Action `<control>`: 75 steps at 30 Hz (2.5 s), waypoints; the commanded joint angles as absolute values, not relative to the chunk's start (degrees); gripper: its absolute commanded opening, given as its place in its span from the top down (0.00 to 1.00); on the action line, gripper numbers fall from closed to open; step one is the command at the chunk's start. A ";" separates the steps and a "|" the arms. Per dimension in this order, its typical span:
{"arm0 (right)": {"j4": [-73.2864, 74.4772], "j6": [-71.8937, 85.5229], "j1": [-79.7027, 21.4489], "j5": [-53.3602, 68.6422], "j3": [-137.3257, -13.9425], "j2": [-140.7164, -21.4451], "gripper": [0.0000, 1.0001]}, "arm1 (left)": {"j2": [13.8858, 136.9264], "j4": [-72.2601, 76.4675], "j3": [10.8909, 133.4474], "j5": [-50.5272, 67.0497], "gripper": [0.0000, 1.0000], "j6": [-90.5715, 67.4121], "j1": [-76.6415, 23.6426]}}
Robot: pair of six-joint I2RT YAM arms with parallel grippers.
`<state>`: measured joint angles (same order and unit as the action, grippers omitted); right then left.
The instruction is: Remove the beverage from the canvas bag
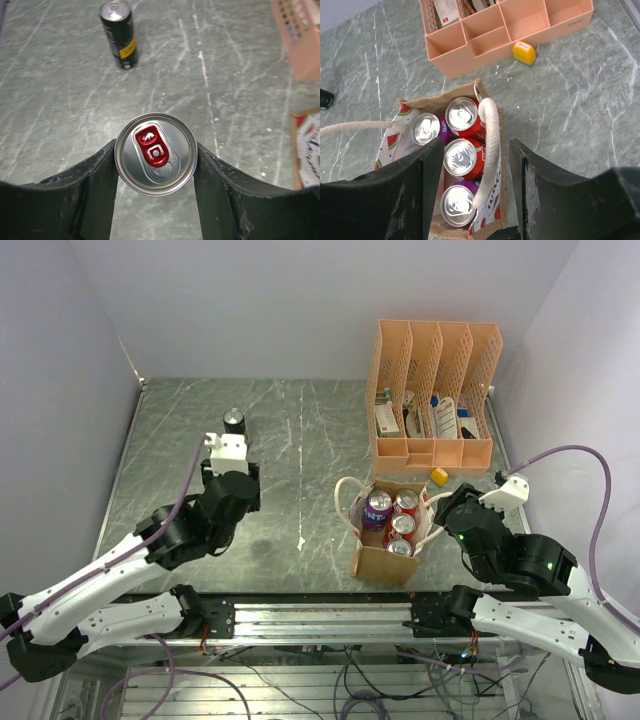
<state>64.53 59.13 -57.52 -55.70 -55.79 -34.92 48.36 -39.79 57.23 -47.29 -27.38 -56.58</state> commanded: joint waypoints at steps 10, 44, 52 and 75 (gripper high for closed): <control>63.80 58.92 -57.75 -56.07 -55.55 -35.49 0.45 | 59.90 -19.65 56.66 -47.55 0.93 -27.27 -34.15; 63.54 57.66 -57.78 -56.17 -55.30 -38.74 0.44 | 84.57 6.50 54.39 -15.25 0.93 -16.27 -13.89; 61.57 55.70 -57.75 -55.46 -54.66 -37.41 0.44 | 86.45 3.82 56.56 -16.56 0.91 -13.52 -13.95; 61.27 55.66 -57.75 -54.90 -54.59 -35.28 0.44 | 71.13 -4.19 57.98 -16.81 0.00 -15.53 -14.38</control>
